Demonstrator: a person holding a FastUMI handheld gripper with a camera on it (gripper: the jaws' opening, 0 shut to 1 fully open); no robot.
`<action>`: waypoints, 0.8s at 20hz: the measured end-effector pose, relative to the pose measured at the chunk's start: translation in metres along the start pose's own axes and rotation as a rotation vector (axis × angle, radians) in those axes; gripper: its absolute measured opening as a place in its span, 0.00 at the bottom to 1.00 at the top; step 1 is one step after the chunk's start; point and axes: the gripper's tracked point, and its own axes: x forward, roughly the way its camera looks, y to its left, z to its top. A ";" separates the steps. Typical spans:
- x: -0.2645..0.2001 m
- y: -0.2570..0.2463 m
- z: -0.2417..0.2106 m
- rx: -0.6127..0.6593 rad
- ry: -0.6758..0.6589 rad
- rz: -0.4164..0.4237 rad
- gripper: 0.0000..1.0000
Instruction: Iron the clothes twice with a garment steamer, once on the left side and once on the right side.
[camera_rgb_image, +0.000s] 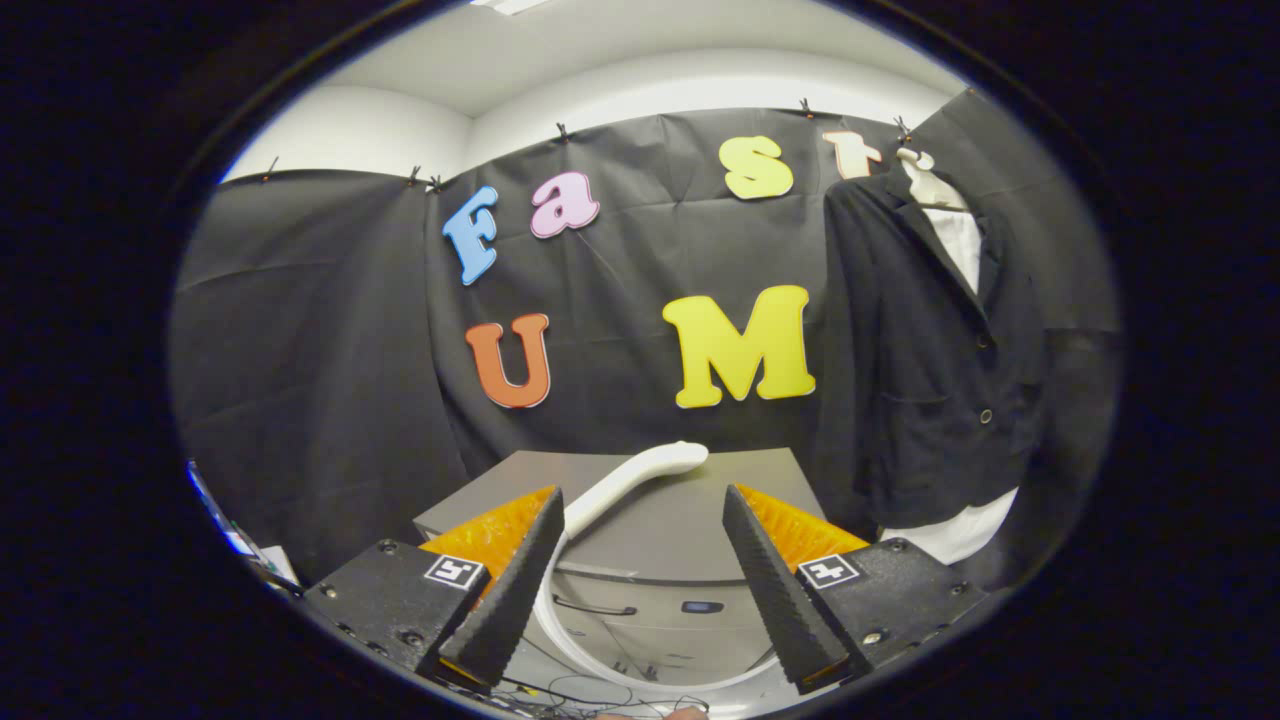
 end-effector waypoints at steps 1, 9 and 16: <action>0.011 0.008 0.001 0.019 0.024 0.004 0.99; 0.130 0.036 -0.022 0.027 0.270 -0.052 0.99; 0.206 0.024 -0.068 0.127 0.500 -0.134 0.96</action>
